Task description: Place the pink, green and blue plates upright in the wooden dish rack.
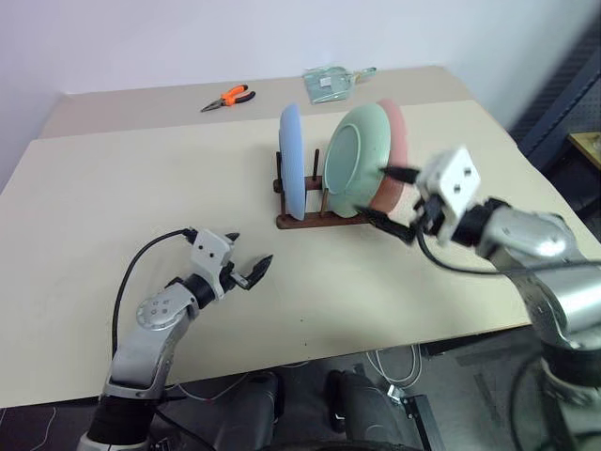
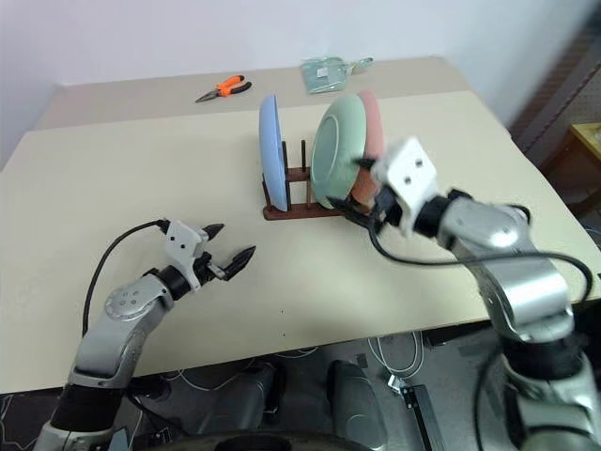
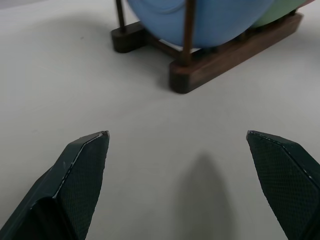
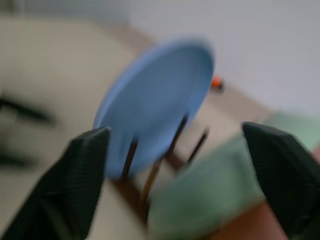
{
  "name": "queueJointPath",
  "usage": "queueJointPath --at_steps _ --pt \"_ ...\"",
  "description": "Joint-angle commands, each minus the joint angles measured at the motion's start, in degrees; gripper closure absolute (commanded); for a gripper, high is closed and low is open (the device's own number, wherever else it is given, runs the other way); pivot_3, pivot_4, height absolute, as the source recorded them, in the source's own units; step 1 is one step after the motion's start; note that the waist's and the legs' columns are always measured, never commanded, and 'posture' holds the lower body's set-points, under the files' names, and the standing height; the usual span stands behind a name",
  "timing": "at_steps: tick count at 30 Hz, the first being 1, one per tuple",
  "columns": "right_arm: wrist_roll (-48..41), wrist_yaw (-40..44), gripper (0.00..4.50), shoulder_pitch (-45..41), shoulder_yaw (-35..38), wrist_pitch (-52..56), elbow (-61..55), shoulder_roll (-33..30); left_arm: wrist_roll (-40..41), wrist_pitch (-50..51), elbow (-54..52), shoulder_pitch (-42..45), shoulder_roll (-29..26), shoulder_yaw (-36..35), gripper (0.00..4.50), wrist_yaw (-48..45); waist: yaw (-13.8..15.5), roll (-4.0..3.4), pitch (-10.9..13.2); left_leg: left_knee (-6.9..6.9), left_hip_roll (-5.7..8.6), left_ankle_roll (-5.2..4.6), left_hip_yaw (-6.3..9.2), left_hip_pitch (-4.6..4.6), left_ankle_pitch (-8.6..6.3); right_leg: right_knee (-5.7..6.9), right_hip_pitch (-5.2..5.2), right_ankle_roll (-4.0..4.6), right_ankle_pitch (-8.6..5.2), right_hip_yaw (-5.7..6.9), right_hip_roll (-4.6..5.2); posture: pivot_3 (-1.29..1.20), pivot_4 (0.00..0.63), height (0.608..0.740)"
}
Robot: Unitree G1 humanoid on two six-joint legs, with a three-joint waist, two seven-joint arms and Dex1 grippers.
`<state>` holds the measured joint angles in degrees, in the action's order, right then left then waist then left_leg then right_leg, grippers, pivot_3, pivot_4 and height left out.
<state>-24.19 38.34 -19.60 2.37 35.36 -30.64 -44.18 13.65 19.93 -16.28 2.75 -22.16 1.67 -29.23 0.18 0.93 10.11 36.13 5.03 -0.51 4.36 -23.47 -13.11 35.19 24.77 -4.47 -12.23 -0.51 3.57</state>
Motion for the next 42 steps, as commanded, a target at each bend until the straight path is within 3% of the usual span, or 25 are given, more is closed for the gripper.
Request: queueJointPath --at_steps 1,5,6,17,29,37,42 --pt "4.4 0.1 2.47 2.6 0.0 -3.0 -2.6 -2.3 1.1 0.2 -2.5 0.8 -0.5 2.7 0.00 -3.2 0.0 -0.05 0.0 0.02 -0.01 0.00 -0.02 0.00 0.00 0.00 0.00 0.02 -0.01 0.00 0.00 0.00 0.150 0.729" --pt "12.8 -2.3 4.36 4.5 -3.8 -6.0 -0.9 -3.6 1.2 0.7 -3.1 1.4 -0.8 4.8 0.00 -5.1 0.4 -0.07 0.0 0.06 -0.02 0.01 -0.04 0.00 0.00 0.00 0.00 0.03 -0.02 0.00 0.00 0.00 0.150 0.729" --pt "14.9 -2.7 4.44 4.6 -4.7 -7.0 -0.2 -3.9 1.2 0.9 -3.2 1.5 -0.7 5.0 0.00 -5.3 0.5 -0.07 0.0 0.06 -0.02 0.01 -0.04 0.00 0.00 -0.02 0.00 0.03 -0.02 0.00 0.00 0.00 0.150 0.729" --pt "23.8 -5.8 4.44 -0.4 -9.2 -12.3 7.3 2.2 3.1 1.6 -6.7 -0.8 -1.3 5.7 0.00 -7.8 0.6 -0.07 0.0 0.06 -0.02 0.01 -0.04 -0.01 0.00 -0.06 -0.03 0.03 -0.02 0.01 0.00 0.00 0.150 0.729" --pt "25.4 -4.1 4.44 -4.7 -10.2 -14.9 7.7 5.8 2.8 1.5 -7.1 -1.5 -0.9 6.5 0.00 -7.4 0.6 -0.08 0.0 0.10 -0.01 0.00 -0.04 -0.01 0.01 -0.05 -0.04 0.02 -0.02 0.01 -0.01 0.00 0.150 0.729" --pt "27.3 -3.1 4.44 -4.5 -9.8 -16.3 7.8 4.7 2.3 1.7 -6.9 -1.6 -0.9 7.4 0.00 -7.3 0.6 -0.08 0.0 0.10 -0.01 0.00 -0.03 0.00 0.01 -0.04 -0.04 0.02 -0.02 0.01 -0.01 0.00 0.150 0.729" --pt "22.0 1.9 4.44 0.1 -3.4 -15.9 6.1 1.2 2.2 1.6 -6.8 -1.9 -1.4 7.0 0.00 -7.5 0.8 -0.08 0.0 0.10 0.00 0.00 -0.04 0.00 0.01 -0.05 -0.06 0.02 -0.02 0.01 -0.01 0.00 0.150 0.729"
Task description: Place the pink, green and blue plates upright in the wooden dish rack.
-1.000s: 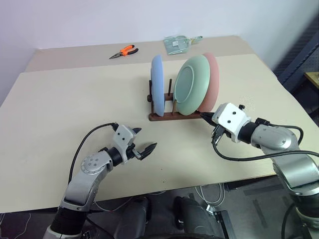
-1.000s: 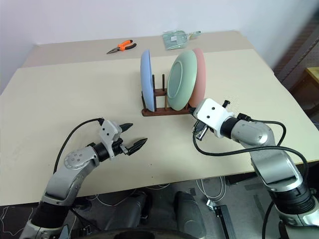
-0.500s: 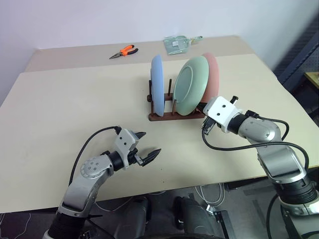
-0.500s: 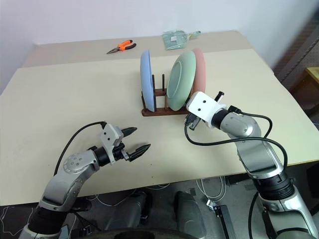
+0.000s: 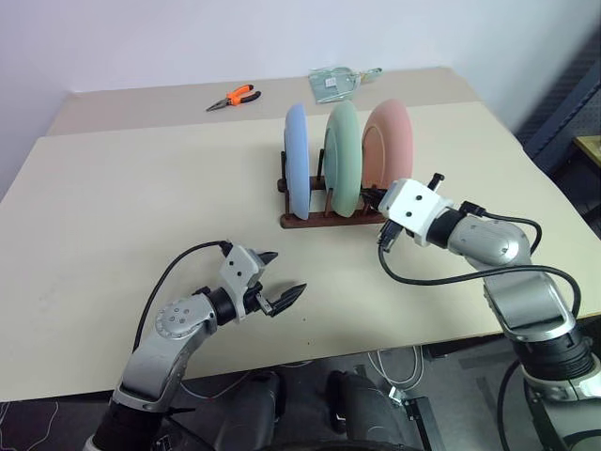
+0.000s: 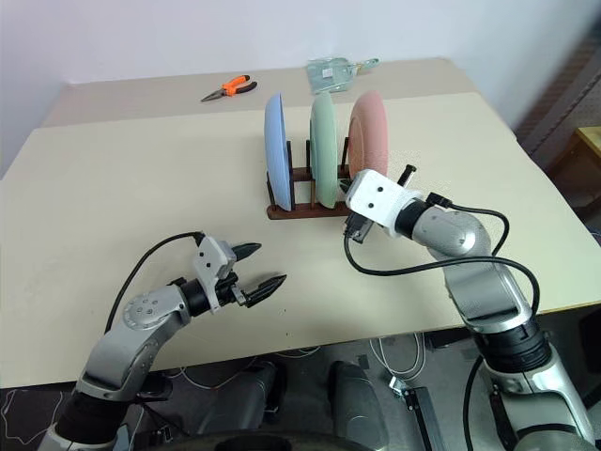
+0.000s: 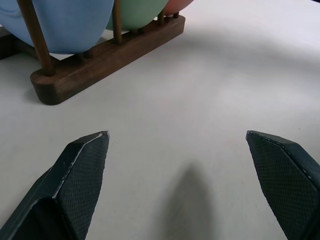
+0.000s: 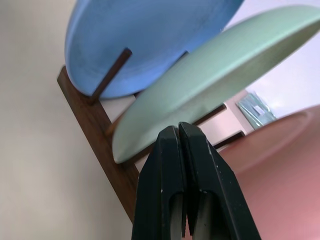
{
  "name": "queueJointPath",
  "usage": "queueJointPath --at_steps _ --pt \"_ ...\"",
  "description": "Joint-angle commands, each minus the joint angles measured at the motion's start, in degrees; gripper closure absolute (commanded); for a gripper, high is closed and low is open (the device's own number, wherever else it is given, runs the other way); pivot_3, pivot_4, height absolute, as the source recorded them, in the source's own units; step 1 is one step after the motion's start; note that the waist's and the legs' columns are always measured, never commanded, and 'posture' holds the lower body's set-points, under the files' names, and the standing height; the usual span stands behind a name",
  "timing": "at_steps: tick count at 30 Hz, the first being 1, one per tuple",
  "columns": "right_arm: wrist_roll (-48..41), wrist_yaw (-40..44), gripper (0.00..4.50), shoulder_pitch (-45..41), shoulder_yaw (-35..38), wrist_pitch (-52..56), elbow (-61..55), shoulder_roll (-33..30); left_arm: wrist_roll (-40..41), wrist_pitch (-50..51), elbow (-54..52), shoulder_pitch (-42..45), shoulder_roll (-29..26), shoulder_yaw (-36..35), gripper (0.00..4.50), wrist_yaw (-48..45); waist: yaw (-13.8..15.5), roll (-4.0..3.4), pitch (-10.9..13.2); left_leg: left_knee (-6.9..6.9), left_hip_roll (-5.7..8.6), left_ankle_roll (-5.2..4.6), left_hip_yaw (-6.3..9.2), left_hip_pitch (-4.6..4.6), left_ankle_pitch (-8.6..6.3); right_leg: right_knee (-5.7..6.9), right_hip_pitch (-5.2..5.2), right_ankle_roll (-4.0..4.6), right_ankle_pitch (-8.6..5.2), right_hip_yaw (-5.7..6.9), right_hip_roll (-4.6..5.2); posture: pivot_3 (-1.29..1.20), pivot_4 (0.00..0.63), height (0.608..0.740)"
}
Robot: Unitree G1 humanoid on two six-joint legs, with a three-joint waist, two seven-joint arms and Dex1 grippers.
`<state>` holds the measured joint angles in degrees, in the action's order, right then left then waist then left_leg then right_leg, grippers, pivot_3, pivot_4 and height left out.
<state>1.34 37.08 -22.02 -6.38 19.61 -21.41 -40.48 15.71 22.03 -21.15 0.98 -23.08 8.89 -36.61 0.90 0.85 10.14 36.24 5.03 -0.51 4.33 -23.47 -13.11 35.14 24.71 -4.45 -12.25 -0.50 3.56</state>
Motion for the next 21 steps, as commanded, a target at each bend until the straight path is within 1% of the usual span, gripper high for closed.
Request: queueJointPath --at_steps 1,5,8,11,14,21 --pt "-5.0 4.5 4.44 4.1 6.8 0.3 -3.7 -3.3 0.2 -0.5 -1.7 -0.2 -0.6 -0.4 0.00 -0.2 0.1 0.00 0.0 0.00 0.00 0.00 0.00 0.00 0.00 -0.01 -0.02 0.00 0.00 0.00 0.01 0.00 0.150 0.729" --pt "-13.6 9.0 4.44 13.2 15.1 3.3 -6.1 -4.4 -0.2 -1.4 0.3 -0.1 -1.9 -2.9 0.00 0.2 0.0 0.00 0.0 -0.01 -0.01 -0.02 0.05 0.01 -0.01 -0.01 -0.05 -0.02 -0.02 0.03 0.00 0.00 0.150 0.729" --pt "-14.8 7.2 4.44 16.9 19.8 1.9 -2.8 -2.7 -0.5 -2.9 2.6 -0.4 -3.5 -6.6 0.00 1.0 -0.3 -0.06 0.0 0.00 -0.02 -0.02 0.03 0.05 -0.01 0.01 -0.06 -0.02 -0.01 0.02 0.00 0.00 0.150 0.729" --pt "-15.7 4.5 4.44 17.9 23.0 0.7 2.6 -0.3 -2.1 -5.2 5.8 -1.0 -5.3 -10.9 0.00 2.8 -0.2 -0.08 0.0 0.00 -0.03 -0.01 0.00 0.10 -0.01 0.04 -0.06 -0.01 -0.02 0.01 -0.01 0.00 0.150 0.729" --pt "-15.4 3.0 4.44 17.5 23.8 -2.0 9.5 1.9 -3.1 -7.3 8.6 -2.2 -6.9 -14.8 0.00 4.3 -0.1 -0.09 0.0 -0.01 -0.03 -0.01 0.00 0.12 -0.01 0.02 -0.09 -0.01 -0.01 0.03 0.00 0.00 0.150 0.729" --pt "-14.3 4.0 4.44 14.7 21.0 -8.1 19.9 3.3 -3.7 -7.9 6.4 -6.2 -7.2 -16.6 0.00 5.6 -0.1 -0.17 0.0 0.01 -0.01 -0.02 -0.03 0.11 -0.02 0.01 -0.10 -0.01 -0.01 -0.01 0.04 0.00 0.150 0.729"
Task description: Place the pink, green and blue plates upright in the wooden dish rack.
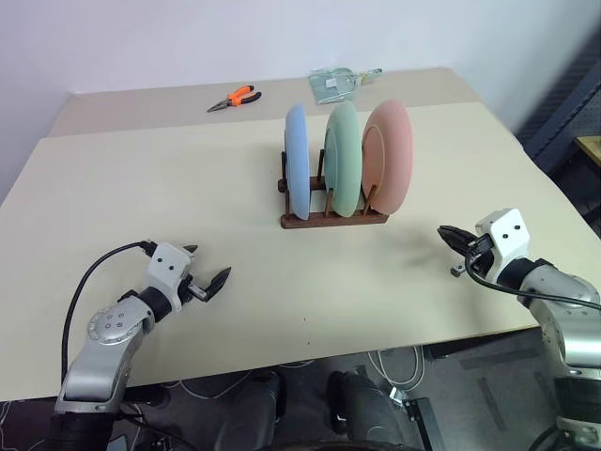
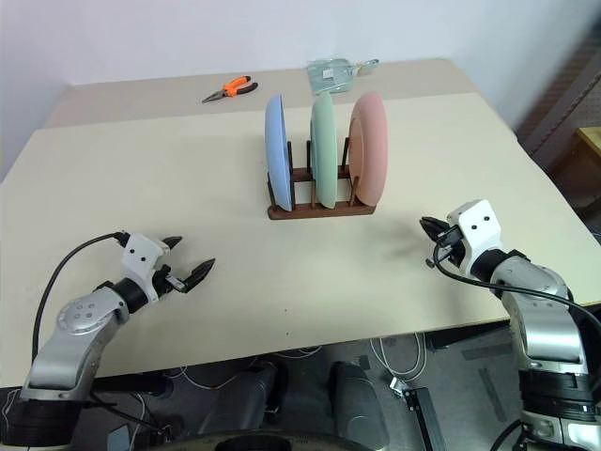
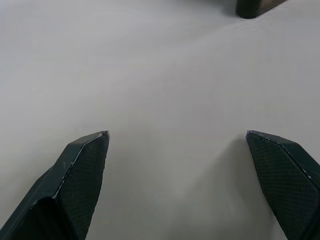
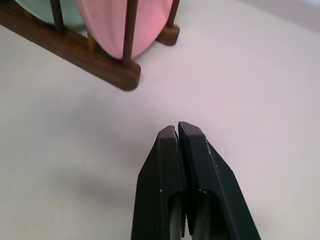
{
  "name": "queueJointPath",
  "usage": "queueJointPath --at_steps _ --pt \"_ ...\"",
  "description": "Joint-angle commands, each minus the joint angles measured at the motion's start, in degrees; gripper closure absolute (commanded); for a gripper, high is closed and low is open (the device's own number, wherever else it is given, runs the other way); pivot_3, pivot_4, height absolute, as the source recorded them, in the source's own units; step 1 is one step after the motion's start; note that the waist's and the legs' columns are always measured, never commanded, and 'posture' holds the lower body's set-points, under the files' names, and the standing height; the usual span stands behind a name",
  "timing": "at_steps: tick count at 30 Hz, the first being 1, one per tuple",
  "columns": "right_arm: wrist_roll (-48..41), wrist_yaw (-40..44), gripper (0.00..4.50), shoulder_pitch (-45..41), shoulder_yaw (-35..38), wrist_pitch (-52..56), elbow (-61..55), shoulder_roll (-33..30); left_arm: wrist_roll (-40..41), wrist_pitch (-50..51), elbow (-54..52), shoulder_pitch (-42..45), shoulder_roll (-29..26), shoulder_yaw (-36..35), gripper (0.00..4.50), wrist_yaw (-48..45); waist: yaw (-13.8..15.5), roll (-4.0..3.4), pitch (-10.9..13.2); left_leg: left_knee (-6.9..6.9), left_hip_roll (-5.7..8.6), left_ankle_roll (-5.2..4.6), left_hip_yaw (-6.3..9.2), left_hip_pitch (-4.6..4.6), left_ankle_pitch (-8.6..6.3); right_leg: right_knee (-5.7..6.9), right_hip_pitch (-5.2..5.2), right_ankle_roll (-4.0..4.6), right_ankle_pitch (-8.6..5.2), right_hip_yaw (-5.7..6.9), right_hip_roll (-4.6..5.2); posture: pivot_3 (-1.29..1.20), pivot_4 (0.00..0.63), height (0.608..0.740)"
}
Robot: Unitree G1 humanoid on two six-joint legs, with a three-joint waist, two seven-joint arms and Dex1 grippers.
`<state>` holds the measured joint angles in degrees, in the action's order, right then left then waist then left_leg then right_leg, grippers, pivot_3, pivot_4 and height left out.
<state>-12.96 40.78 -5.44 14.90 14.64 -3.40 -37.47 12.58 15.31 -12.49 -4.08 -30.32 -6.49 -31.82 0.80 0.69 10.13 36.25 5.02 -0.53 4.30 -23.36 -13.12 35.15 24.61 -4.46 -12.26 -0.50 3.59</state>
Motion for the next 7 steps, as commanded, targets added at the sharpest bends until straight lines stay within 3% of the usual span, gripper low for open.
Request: queueJointPath --at_steps 1,7 --pt "0.2 0.5 4.44 -2.1 -0.9 -3.7 2.7 0.4 -0.6 -1.3 -2.6 -1.7 0.2 -1.4 0.00 1.1 -0.1 -0.02 0.0 0.00 -0.01 0.00 0.00 0.00 0.00 0.00 0.00 0.00 0.00 0.00 0.00 0.00 0.150 0.729" --pt "1.6 0.3 4.44 -5.6 -4.5 -6.7 7.6 1.4 -1.1 -1.5 -4.1 -3.1 1.8 -1.1 0.00 3.5 -0.1 -0.08 0.0 0.00 -0.01 0.00 0.00 0.01 0.00 0.02 0.00 0.00 0.00 0.00 -0.01 0.00 0.150 0.729"
